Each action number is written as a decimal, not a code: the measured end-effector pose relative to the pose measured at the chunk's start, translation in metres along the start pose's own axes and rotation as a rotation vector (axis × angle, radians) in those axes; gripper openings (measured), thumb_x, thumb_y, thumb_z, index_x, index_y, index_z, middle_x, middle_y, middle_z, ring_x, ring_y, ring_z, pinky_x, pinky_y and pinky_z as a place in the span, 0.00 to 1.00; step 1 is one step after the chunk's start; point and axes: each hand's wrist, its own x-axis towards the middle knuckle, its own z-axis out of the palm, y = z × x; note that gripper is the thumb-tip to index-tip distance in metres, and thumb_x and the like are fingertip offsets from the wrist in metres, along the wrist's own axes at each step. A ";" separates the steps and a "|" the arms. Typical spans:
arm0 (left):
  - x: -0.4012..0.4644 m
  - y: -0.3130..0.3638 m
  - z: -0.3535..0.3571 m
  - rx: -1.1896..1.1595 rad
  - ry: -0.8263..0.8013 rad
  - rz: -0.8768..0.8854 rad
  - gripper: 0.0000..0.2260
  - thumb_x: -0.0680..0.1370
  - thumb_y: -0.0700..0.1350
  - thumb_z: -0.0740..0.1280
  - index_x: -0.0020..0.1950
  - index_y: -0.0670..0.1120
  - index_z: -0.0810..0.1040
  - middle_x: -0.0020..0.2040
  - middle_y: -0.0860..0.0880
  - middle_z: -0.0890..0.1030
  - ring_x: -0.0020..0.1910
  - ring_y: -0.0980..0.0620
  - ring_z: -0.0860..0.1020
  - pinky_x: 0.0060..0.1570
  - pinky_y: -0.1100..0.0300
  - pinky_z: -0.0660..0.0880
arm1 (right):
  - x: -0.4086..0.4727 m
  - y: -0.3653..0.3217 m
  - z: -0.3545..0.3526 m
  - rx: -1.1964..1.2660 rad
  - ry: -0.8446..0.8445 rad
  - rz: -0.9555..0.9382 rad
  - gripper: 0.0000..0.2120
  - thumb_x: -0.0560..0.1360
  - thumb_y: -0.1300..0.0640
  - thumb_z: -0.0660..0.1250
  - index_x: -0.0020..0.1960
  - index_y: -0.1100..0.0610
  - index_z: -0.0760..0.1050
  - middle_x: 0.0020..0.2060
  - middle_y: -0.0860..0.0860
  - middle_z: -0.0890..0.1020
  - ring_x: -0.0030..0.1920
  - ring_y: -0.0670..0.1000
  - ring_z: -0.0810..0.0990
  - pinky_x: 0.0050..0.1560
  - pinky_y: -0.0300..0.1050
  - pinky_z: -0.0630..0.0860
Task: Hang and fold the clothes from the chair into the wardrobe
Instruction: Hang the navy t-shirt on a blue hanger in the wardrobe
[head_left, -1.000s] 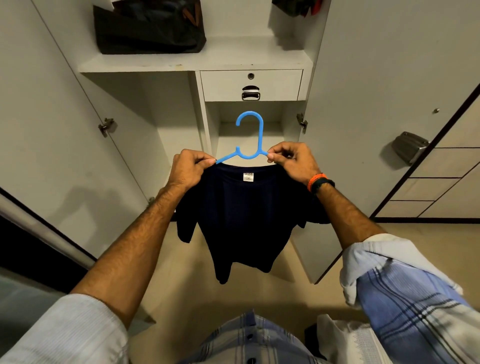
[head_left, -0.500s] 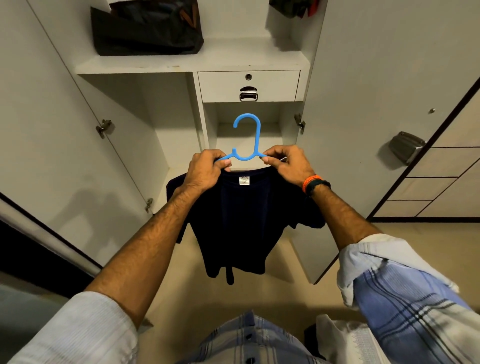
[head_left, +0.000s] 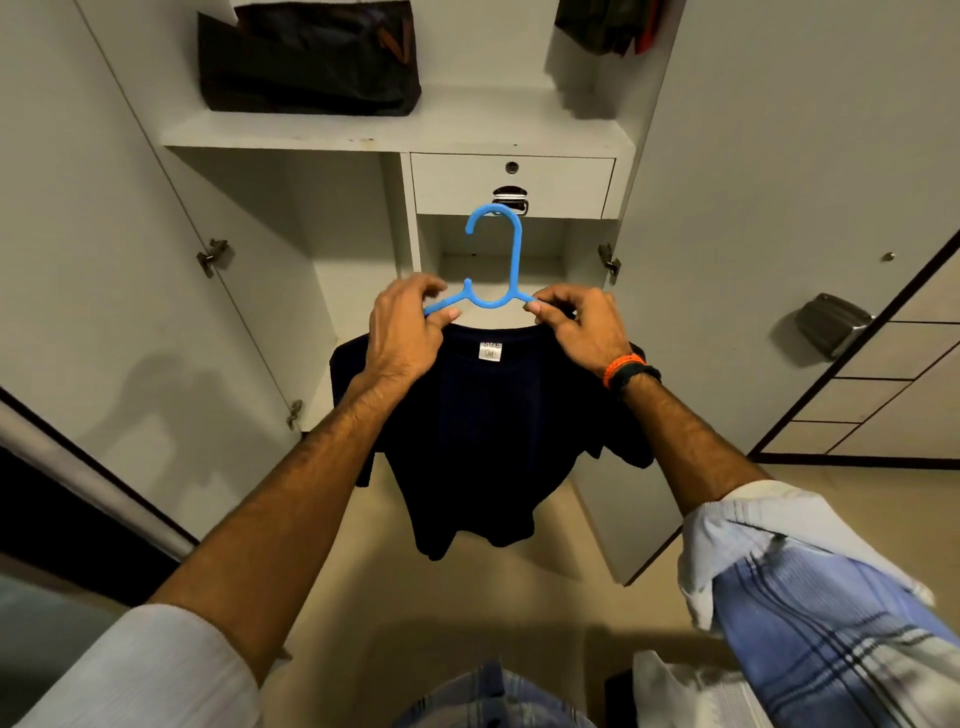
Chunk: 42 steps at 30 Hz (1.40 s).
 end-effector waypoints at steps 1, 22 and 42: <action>-0.001 0.001 -0.004 0.019 0.110 0.060 0.12 0.75 0.46 0.73 0.57 0.46 0.79 0.55 0.48 0.79 0.55 0.52 0.75 0.57 0.60 0.70 | 0.003 -0.004 0.001 -0.002 0.012 0.001 0.08 0.78 0.53 0.69 0.49 0.58 0.83 0.38 0.50 0.83 0.38 0.45 0.77 0.38 0.23 0.69; 0.179 0.016 -0.046 0.351 -0.300 0.451 0.13 0.81 0.49 0.65 0.66 0.52 0.77 0.60 0.51 0.79 0.62 0.49 0.74 0.66 0.46 0.69 | 0.184 -0.114 -0.035 -0.233 0.327 -0.115 0.10 0.78 0.52 0.68 0.50 0.57 0.84 0.37 0.49 0.83 0.39 0.48 0.79 0.43 0.38 0.72; 0.540 0.124 -0.028 0.042 -0.017 0.623 0.08 0.79 0.46 0.67 0.57 0.51 0.81 0.55 0.54 0.83 0.56 0.52 0.79 0.63 0.49 0.73 | 0.523 -0.155 -0.161 -0.529 0.675 -0.360 0.08 0.77 0.52 0.70 0.53 0.53 0.82 0.44 0.49 0.85 0.46 0.51 0.82 0.51 0.52 0.81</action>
